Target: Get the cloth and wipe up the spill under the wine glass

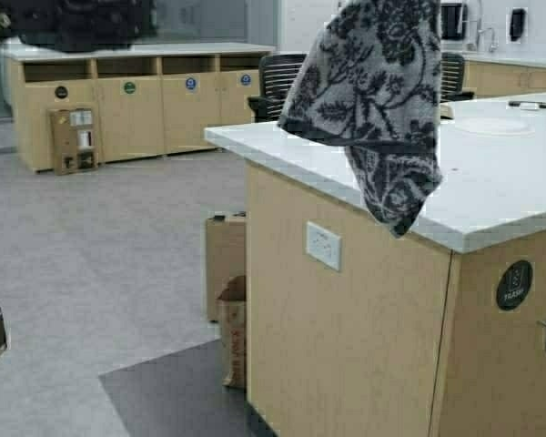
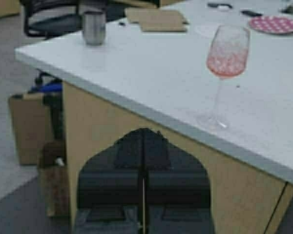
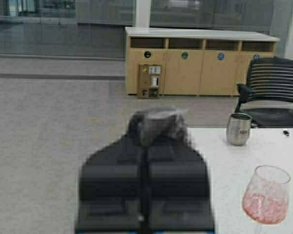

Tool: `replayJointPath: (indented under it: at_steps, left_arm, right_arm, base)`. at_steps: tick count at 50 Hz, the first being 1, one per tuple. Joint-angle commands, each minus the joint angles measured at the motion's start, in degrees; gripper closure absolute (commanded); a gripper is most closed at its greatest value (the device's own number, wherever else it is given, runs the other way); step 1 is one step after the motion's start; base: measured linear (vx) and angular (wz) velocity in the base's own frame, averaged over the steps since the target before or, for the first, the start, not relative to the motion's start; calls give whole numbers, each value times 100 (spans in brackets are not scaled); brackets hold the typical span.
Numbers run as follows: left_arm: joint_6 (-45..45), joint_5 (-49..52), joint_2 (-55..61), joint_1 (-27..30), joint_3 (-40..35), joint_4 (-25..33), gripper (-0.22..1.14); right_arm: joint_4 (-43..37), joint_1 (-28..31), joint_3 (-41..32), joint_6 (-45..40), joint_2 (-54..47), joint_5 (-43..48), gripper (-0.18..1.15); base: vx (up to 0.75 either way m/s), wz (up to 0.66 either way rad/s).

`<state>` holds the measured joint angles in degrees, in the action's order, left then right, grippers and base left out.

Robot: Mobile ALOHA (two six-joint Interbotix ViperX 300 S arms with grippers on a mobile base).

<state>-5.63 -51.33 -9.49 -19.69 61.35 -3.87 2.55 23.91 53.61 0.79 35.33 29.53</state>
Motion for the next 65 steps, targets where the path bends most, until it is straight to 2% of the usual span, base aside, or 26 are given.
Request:
replayJointPath:
  at_steps: [1, 23, 31, 56, 61, 65]
  left_arm:
    - [9, -448, 501, -97, -149, 35, 89]
    - [26, -1670, 2171, -308, -431, 264, 89]
    - [79, -1758, 2470, -325, -483, 519, 89]
    - [79, -1925, 3612, -396, -870, 431, 88]
    - [97, -1942, 3850, -396, -1002, 334, 82]
    - [97, -2013, 4034, -396, -1090, 290, 70]
  right_arm:
    - [-9, -9, -167, 9, 53, 132, 90]
    - [9, -9, -105, 185, 44, 141, 90]
    - [9, -9, -114, 352, -18, 141, 90]
    - [9, -9, -62, 492, -18, 141, 90]
    - [9, -9, -62, 492, -18, 141, 90]
    - [9, -9, -53, 492, -44, 141, 90]
  base:
    - [20, -15]
    - [19, -25]
    - [16, -22]
    - [14, -12]
    - [12, -6]
    - [12, -6]
